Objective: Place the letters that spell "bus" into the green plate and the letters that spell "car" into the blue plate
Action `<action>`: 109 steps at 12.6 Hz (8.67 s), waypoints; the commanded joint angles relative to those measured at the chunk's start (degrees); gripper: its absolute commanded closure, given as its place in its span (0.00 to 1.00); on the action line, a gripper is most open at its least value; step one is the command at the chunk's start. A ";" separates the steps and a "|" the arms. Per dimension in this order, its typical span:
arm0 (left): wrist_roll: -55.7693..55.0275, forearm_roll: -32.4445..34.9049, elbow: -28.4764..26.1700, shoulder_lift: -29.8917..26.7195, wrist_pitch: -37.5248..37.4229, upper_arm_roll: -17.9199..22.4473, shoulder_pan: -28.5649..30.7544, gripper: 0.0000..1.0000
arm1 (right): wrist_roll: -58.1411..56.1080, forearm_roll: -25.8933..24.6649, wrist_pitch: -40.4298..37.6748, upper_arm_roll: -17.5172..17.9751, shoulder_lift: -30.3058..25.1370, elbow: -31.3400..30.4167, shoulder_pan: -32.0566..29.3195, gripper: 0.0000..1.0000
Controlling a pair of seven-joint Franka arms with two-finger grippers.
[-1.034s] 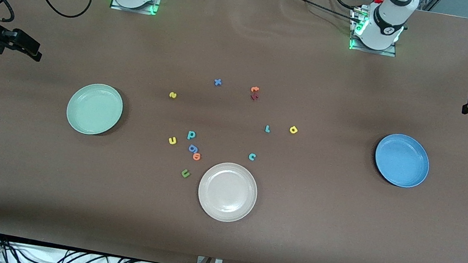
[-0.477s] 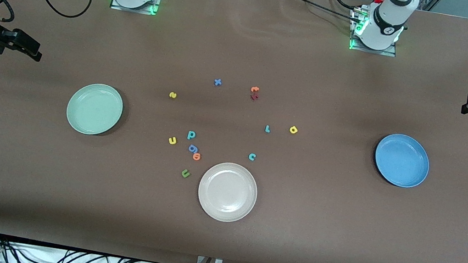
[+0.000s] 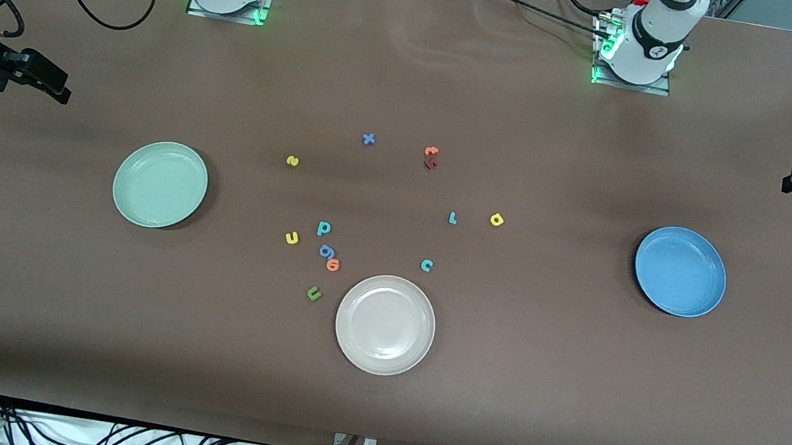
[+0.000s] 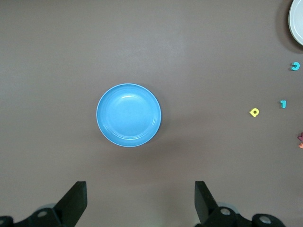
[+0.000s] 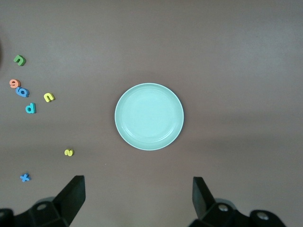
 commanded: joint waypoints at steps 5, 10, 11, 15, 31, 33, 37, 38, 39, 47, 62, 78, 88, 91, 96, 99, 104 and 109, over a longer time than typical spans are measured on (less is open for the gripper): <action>-0.32 -0.68 0.68 -0.27 -0.44 0.01 -0.02 0.00 | -0.24 -0.27 -1.46 0.44 0.09 1.02 -0.06 0.00; 0.12 -0.68 0.68 -0.36 -0.44 0.10 0.06 0.00 | -0.06 -0.36 -0.85 1.06 1.85 0.49 0.20 0.00; 0.03 -0.68 0.68 -0.45 -0.44 0.18 0.06 0.00 | -0.06 -0.45 -0.50 1.06 3.16 0.75 0.38 0.00; -0.32 -0.68 0.68 -1.06 -0.53 0.18 -0.38 0.00 | 0.03 -0.36 -0.49 1.06 6.33 0.14 5.37 0.00; -5.48 -1.21 -3.72 0.43 -0.53 -4.91 -3.79 0.00 | 32.18 0.26 31.05 8.53 11.70 -26.65 18.84 0.00; -12.41 -1.64 -3.72 2.27 -0.09 -6.83 -6.26 0.00 | 32.63 0.17 36.65 9.41 11.35 -31.39 18.84 0.00; -17.45 -1.65 -7.65 6.57 10.23 -11.51 -9.24 0.00 | 32.54 -0.10 50.03 11.17 11.25 -39.49 18.92 0.01; -18.07 -1.65 -10.28 7.36 15.16 -11.51 -10.04 0.00 | 32.46 -0.10 50.91 11.34 11.43 -39.85 18.93 0.04; -18.33 -1.65 -13.01 8.42 20.08 -11.51 -11.00 0.00 | 32.54 -0.27 51.88 11.34 12.04 -40.02 19.01 0.11; -19.48 -0.68 -17.96 20.02 30.41 -11.07 -17.94 0.00 | 32.28 -0.71 59.10 11.17 16.35 -41.08 19.98 0.34; 10.39 17.95 -22.52 25.74 46.41 -11.15 -23.93 0.00 | 27.30 -3.61 56.66 8.81 16.10 -39.24 19.80 0.89; 9.44 19.27 -29.56 28.73 56.34 -13.09 -24.37 0.07 | -0.20 -0.29 30.31 -4.68 18.73 -20.19 16.29 0.20; 7.24 19.27 -27.36 31.37 59.76 -11.07 -24.72 0.09 | 14.00 0.25 31.74 6.60 22.75 -12.62 18.66 0.01; 7.24 19.27 -27.36 31.37 59.85 -11.07 -24.72 0.23 | 13.39 0.17 36.22 6.77 29.43 -7.34 20.16 0.07; 7.15 19.18 -27.45 31.37 60.21 -10.63 -24.46 0.83 | 10.49 -1.32 43.72 6.69 37.88 -1.98 23.50 0.31; 7.24 19.27 -27.45 31.28 60.12 -10.36 -24.37 0.93 | 10.05 -7.37 43.89 6.34 38.94 -1.80 22.01 0.31; 7.33 18.13 -27.10 26.11 57.67 -7.55 -22.19 1.00 | 6.70 -7.83 43.89 6.51 39.12 -1.97 19.63 0.32; 8.81 14.61 -27.10 17.14 44.40 -7.29 -14.55 1.00 | 7.58 -2.82 43.98 6.86 39.29 -1.88 20.16 0.35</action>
